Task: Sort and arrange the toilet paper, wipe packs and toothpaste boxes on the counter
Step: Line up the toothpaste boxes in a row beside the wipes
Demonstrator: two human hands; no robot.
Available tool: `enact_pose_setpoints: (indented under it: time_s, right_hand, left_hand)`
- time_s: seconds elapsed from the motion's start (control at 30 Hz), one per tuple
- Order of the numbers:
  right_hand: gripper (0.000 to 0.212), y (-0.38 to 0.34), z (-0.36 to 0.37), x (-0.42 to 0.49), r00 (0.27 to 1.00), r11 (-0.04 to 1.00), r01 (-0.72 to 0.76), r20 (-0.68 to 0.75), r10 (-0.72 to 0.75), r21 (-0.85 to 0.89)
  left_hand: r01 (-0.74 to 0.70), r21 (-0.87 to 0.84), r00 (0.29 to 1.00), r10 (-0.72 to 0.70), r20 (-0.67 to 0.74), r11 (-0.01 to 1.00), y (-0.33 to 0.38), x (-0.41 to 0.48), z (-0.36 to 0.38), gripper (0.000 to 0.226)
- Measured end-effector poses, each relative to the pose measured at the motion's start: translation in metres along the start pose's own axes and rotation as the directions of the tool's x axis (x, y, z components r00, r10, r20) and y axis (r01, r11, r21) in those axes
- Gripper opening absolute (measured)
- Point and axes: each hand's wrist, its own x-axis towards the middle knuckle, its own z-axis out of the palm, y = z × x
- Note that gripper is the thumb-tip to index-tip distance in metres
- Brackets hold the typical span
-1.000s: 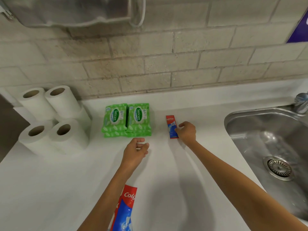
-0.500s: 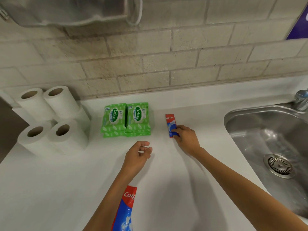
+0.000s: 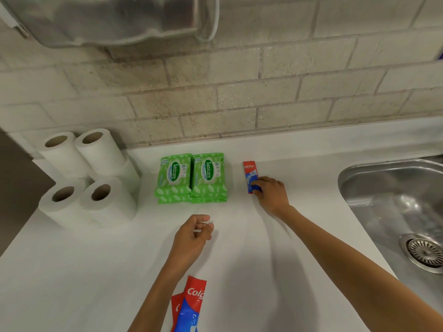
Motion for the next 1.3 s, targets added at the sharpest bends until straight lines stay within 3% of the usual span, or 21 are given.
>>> enact_pose_setpoints:
  time_s: [0.2, 0.33, 0.5, 0.63, 0.93, 1.1, 1.3]
  right_hand:
    - [0.033, -0.002, -0.002, 0.002, 1.0, 1.0, -0.019, -0.009, 0.019, 0.012]
    - [0.039, -0.007, -0.001, -0.011, 0.997, 0.997, -0.067, -0.029, 0.068, 0.04]
    - [0.032, -0.029, 0.001, -0.041, 0.996, 0.99, 0.008, -0.09, 0.005, 0.14]
    - [0.025, -0.05, 0.001, -0.067, 0.994, 0.97, 0.063, -0.1, -0.041, 0.233]
    - [0.023, -0.073, -0.001, -0.105, 0.996, 0.937, 0.071, 0.017, -0.082, 0.343]
    - [0.025, -0.074, -0.006, -0.108, 0.994, 0.93, 0.052, 0.07, -0.083, 0.363]
    - [0.02, -0.078, -0.014, -0.111, 0.991, 0.822, -0.078, 0.137, -0.001, 0.565]
  left_hand:
    - [0.001, 0.051, 1.0, 0.001, -0.023, 0.999, -0.001, -0.002, -0.007, 0.022]
    - [-0.014, 0.243, 0.998, 0.027, -0.052, 0.97, -0.006, -0.008, -0.011, 0.028]
    - [0.075, 0.612, 0.997, -0.068, -0.035, 0.788, -0.026, -0.035, -0.019, 0.046]
    - [0.137, 0.726, 0.989, -0.137, -0.059, 0.674, -0.034, -0.063, -0.015, 0.058]
    - [0.213, 0.75, 0.977, -0.148, -0.153, 0.626, -0.036, -0.083, 0.007, 0.05]
    - [0.23, 0.712, 0.973, -0.182, -0.145, 0.664, -0.034, -0.076, 0.006, 0.05]
    - [0.177, 0.575, 0.983, -0.115, -0.143, 0.799, -0.027, -0.062, -0.001, 0.021]
